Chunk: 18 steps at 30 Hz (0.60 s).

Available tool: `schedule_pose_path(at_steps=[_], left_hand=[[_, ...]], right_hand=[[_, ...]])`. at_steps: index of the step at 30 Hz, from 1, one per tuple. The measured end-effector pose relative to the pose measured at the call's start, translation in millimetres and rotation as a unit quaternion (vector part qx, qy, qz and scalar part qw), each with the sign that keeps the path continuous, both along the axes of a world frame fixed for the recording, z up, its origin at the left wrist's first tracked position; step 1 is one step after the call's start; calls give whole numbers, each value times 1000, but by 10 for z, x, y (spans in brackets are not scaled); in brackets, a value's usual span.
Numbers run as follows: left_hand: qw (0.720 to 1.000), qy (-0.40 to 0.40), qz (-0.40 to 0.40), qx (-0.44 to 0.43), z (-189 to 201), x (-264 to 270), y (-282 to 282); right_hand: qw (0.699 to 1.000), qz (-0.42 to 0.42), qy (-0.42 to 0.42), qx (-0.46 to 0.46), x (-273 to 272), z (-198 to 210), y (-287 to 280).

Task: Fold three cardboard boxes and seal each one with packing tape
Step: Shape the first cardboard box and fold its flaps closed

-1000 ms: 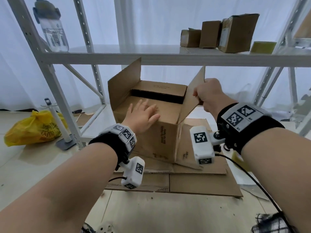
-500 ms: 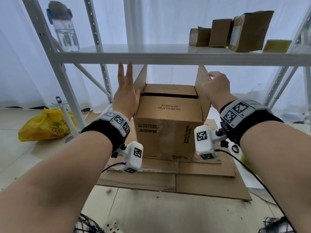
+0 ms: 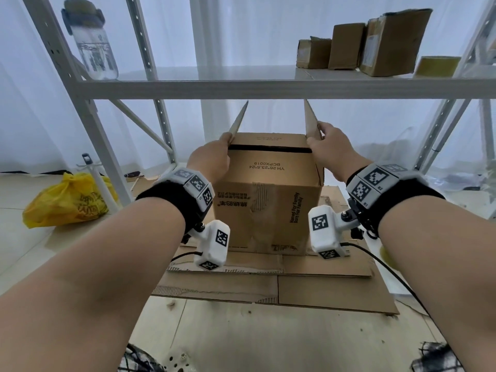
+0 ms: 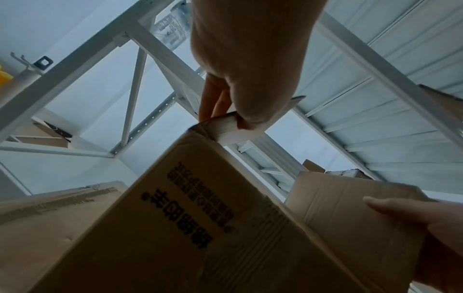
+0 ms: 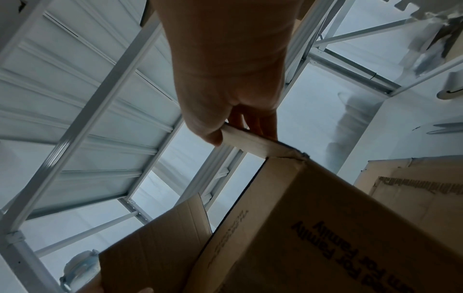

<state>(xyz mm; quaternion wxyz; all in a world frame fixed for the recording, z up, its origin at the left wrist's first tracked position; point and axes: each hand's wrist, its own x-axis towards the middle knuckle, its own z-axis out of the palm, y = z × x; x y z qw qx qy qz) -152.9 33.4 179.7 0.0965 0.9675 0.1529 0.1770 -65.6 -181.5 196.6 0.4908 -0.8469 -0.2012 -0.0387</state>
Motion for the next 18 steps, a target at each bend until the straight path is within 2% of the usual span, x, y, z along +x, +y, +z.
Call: schedule_pose_path(at_steps=[4,7,10,12,14,18], left_hand=[[997,65,13,35,58,100,-88],[996,69,6,65,33,104,-118],[996,67,-59,22,-197,87,-125],[988,125,-74,53,-392,90,-115],[986,133,-58,79,-522,98,-92],[993,100,-47,-34,-500,198,30]], right_hand=[[1000,-6,13,-19,1,10,35],[999,-6,-1,-48,-13,-22,82],[998,2,-16,-66,-22,-117,125],[998,7,-21,-63,-8,-187,156],[998,7,-26,-59,11,-222,181],[996,-4,-23,-88,65,-283,247]])
